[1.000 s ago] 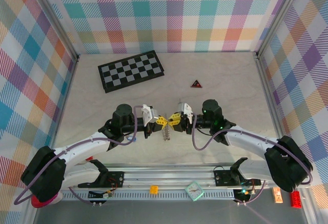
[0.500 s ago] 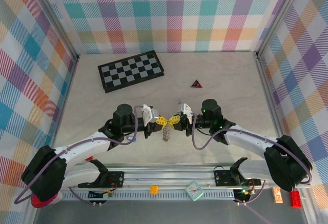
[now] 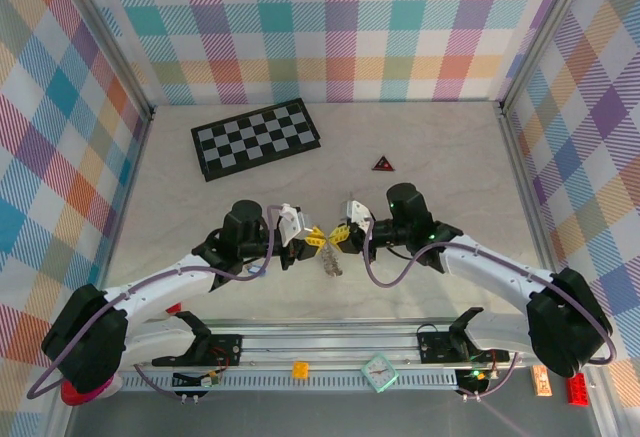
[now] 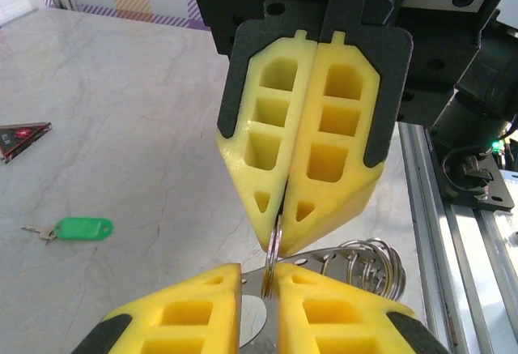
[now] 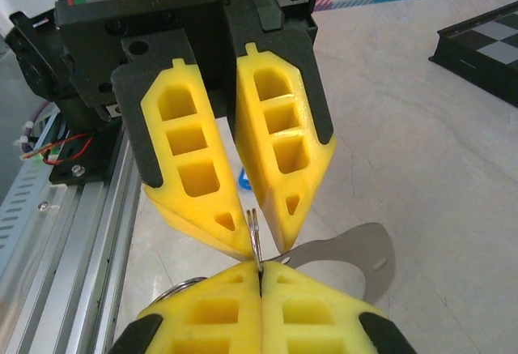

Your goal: Put the keys on the keyring

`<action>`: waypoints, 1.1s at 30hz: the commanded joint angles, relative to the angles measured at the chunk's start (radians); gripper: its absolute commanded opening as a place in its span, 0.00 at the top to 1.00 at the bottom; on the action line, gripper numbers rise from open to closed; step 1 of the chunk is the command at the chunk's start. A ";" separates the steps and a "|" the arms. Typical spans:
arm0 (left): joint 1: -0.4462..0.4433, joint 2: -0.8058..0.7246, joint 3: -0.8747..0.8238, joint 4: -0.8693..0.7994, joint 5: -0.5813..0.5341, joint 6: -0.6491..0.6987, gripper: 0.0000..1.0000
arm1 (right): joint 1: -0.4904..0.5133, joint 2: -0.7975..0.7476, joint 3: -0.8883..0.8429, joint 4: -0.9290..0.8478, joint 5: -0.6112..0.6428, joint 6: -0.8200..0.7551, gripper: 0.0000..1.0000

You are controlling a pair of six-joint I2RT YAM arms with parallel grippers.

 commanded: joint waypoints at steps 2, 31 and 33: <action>-0.012 -0.012 0.045 -0.047 0.001 0.034 0.83 | 0.021 -0.007 0.063 -0.122 -0.010 -0.075 1.00; -0.013 -0.027 -0.009 0.098 0.094 -0.021 1.00 | 0.024 -0.088 -0.166 0.299 0.066 0.088 0.63; -0.013 -0.029 -0.012 0.104 0.098 -0.023 1.00 | 0.024 -0.082 -0.173 0.326 0.077 0.098 0.65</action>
